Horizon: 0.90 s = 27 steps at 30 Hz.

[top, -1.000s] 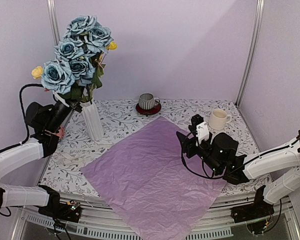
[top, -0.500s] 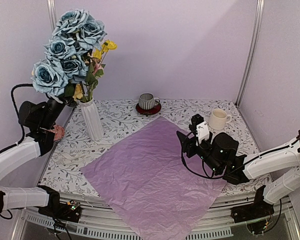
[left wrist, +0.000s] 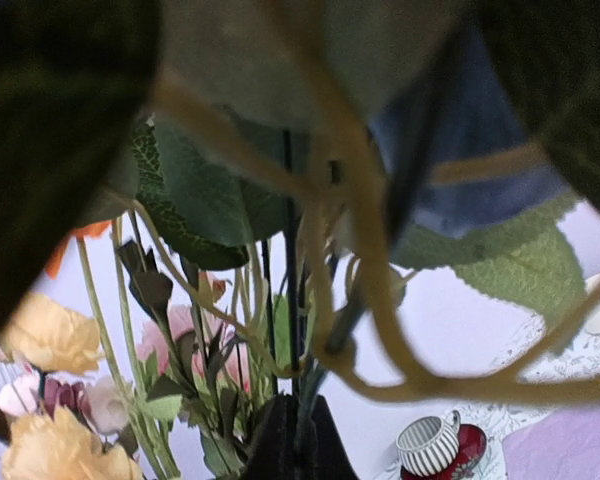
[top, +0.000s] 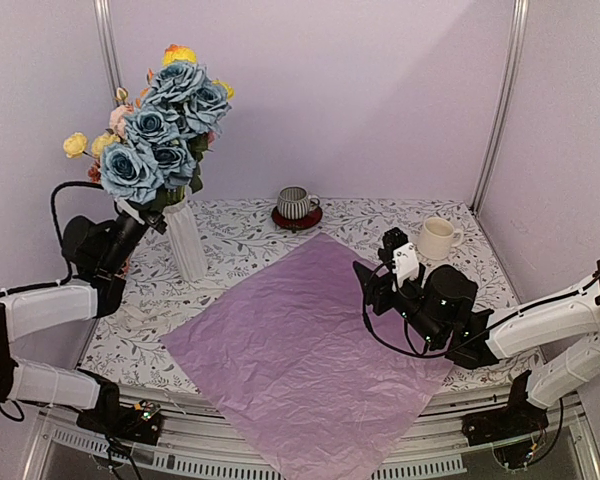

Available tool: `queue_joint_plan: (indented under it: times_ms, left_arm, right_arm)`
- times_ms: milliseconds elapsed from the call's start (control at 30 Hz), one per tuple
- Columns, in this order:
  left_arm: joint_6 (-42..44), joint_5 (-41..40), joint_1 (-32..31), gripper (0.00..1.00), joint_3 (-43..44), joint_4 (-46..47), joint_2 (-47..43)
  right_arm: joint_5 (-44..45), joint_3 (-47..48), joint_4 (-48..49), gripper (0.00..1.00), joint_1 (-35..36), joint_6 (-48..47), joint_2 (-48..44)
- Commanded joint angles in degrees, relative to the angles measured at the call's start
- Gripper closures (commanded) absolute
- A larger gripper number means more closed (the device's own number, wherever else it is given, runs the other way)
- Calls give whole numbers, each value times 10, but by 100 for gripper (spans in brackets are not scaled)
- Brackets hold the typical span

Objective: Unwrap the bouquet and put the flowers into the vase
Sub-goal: Place the fake flower in the vase.

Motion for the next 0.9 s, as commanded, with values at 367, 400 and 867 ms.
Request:
queue_joint_plan:
  times_ms: [367,400,867]
  left_arm:
    - [-29,-81,6,100,-43,44,28]
    - [-34,-89,6,100,-47,40,28]
    - [-71,-109,6,100,-106,59,39]
  right_arm:
    - [6,-3,14,42,-1,-4,-5]
    - [5,-2,14,42,-1,-5,-4]
    - [-1,1,10,41,-1,-1,2]
